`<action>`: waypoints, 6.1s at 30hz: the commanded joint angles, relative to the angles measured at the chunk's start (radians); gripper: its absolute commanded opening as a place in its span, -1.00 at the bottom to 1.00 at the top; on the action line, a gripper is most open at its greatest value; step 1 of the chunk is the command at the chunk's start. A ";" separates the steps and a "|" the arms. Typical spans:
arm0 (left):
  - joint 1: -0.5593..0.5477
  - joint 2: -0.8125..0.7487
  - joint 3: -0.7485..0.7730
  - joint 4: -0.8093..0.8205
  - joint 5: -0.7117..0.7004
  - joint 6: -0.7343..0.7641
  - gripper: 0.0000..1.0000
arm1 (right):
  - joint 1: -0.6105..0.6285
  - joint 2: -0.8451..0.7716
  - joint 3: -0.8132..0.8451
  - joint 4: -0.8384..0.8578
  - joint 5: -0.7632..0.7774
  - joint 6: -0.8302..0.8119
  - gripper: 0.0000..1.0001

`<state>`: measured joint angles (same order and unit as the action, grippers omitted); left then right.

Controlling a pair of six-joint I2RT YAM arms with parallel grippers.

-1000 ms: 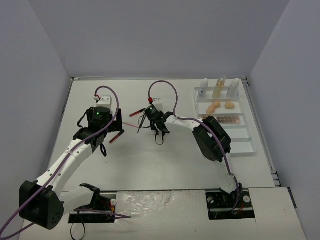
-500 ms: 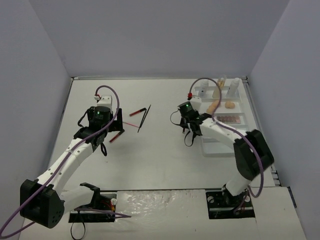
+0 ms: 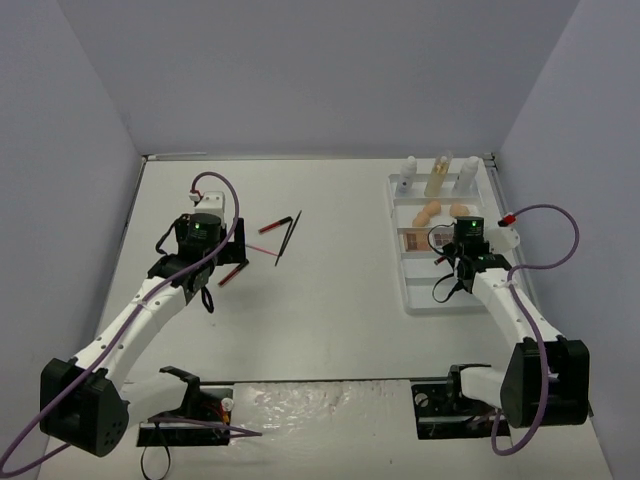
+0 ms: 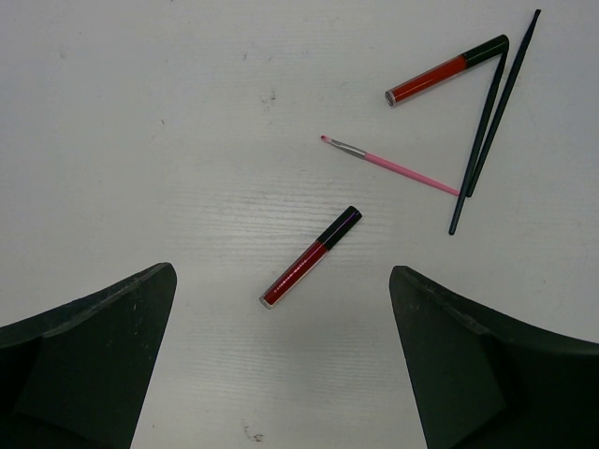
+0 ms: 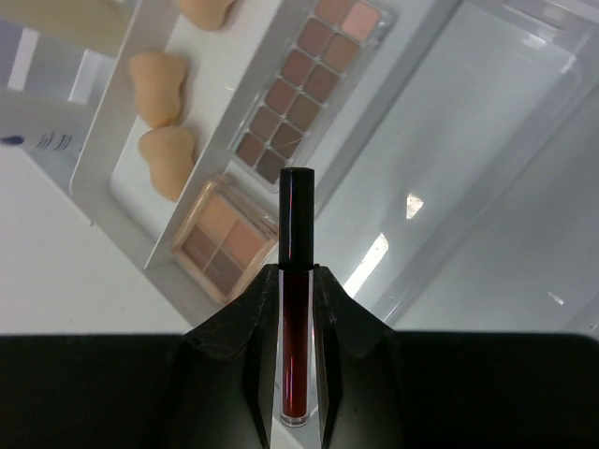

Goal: Organize the makeup

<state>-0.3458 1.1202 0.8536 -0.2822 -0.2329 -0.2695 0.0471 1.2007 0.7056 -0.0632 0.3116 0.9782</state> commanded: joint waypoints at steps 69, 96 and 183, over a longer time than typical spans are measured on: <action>0.107 1.100 0.955 -0.243 0.642 0.588 -0.67 | -0.084 -0.086 0.234 0.022 -0.673 -0.718 0.85; -0.145 0.475 0.495 0.257 0.792 0.069 -1.00 | 0.276 0.145 0.401 0.366 -0.760 -0.370 0.69; 0.007 0.125 0.093 -0.153 0.185 0.194 0.71 | -0.173 0.044 -0.106 0.289 -0.437 -0.093 0.32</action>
<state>-0.3478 1.2270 0.9301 -0.4476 -0.0601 -0.1243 -0.1177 1.2732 0.5457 0.1764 -0.1307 0.8928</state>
